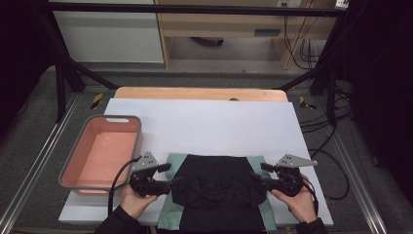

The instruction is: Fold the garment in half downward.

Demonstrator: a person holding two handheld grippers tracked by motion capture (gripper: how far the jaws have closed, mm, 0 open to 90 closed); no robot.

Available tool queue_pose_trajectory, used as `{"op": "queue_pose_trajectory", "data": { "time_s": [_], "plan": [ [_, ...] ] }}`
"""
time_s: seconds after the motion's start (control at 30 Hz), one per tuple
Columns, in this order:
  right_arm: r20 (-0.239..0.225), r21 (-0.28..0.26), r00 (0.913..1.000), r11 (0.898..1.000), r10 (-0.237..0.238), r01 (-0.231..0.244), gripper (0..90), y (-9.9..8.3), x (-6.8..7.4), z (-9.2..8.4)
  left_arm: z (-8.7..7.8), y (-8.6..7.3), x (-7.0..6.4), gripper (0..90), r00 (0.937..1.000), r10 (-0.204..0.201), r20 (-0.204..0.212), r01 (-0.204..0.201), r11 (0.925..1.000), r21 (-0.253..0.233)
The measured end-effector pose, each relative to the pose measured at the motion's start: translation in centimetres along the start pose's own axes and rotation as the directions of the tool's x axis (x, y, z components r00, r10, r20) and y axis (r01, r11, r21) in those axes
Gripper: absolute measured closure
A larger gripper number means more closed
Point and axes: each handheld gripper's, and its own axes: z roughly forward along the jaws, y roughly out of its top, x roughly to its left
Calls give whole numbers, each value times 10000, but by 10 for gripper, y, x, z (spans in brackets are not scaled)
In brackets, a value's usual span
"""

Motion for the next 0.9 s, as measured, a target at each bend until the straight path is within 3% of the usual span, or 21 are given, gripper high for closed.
{"op": "queue_pose_trajectory", "data": {
  "time_s": [0.13,0.3,0.37,0.43,0.5,0.6,0.77,0.9],
  "plan": [
    [558,-106,9982,9997,232,-226,347,12,-20,12,10,10,22,169,9969,-566,-548,560,9983,-129],
    [1332,12,9891,9980,623,-630,366,18,-43,23,29,14,45,168,9881,-1105,-1071,1126,9936,131],
    [1404,51,9872,9970,759,-774,373,18,-50,27,37,14,54,176,9838,-1360,-1164,1406,9895,322],
    [1450,96,9846,9949,977,-1001,382,18,-55,32,44,12,60,208,9787,-1673,-1188,1737,9838,452],
    [1413,334,9848,9937,1014,-1071,383,16,-59,36,49,9,62,246,9771,-1718,-1253,1806,9816,619],
    [1417,678,9853,9921,951,-1055,394,12,-60,42,53,6,62,307,9788,-1519,-1372,1659,9814,969],
    [1301,648,9824,9876,1338,-1430,447,7,-63,42,55,1,60,430,9828,-1483,-1100,1609,9800,1170],
    [1219,607,9838,9883,1317,-1398,510,6,-62,42,56,-1,58,559,9846,-1518,-872,1617,9796,1196]
  ]
}}
